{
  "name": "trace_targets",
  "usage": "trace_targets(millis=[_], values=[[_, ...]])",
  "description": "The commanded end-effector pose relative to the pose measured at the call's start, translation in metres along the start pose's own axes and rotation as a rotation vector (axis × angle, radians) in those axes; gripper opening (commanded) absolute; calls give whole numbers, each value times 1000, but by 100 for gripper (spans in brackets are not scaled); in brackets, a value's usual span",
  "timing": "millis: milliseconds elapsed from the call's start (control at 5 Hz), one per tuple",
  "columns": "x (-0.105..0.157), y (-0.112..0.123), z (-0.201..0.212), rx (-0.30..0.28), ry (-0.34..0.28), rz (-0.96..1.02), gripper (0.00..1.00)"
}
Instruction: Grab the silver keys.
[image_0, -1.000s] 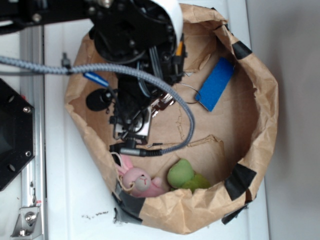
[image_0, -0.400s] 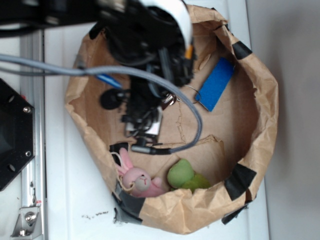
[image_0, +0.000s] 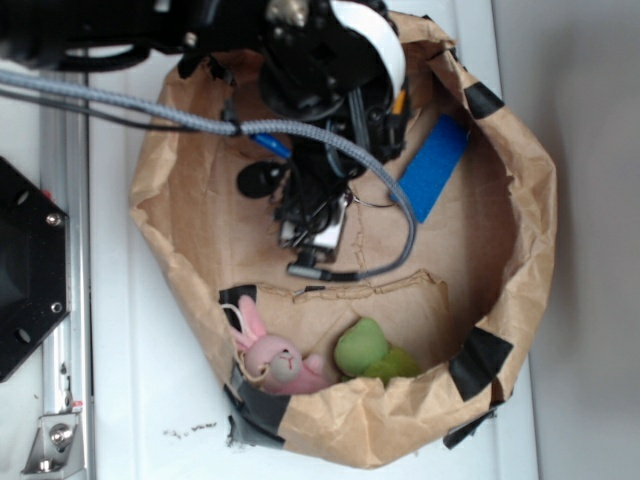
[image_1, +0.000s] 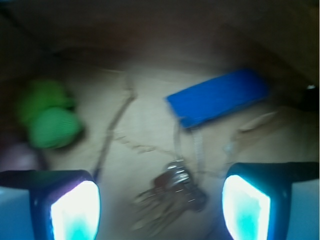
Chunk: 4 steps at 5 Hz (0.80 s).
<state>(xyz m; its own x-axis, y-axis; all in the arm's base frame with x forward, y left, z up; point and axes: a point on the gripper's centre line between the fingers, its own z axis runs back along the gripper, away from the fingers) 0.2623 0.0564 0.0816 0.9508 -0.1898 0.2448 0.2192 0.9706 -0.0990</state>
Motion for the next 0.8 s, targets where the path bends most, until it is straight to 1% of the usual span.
trace_targets(millis=[0,400,600], values=[[13,12,9,34,-29,14,100],[15,15,4,47,-34,10,100],[20,18,-8,62,-51,6,100]])
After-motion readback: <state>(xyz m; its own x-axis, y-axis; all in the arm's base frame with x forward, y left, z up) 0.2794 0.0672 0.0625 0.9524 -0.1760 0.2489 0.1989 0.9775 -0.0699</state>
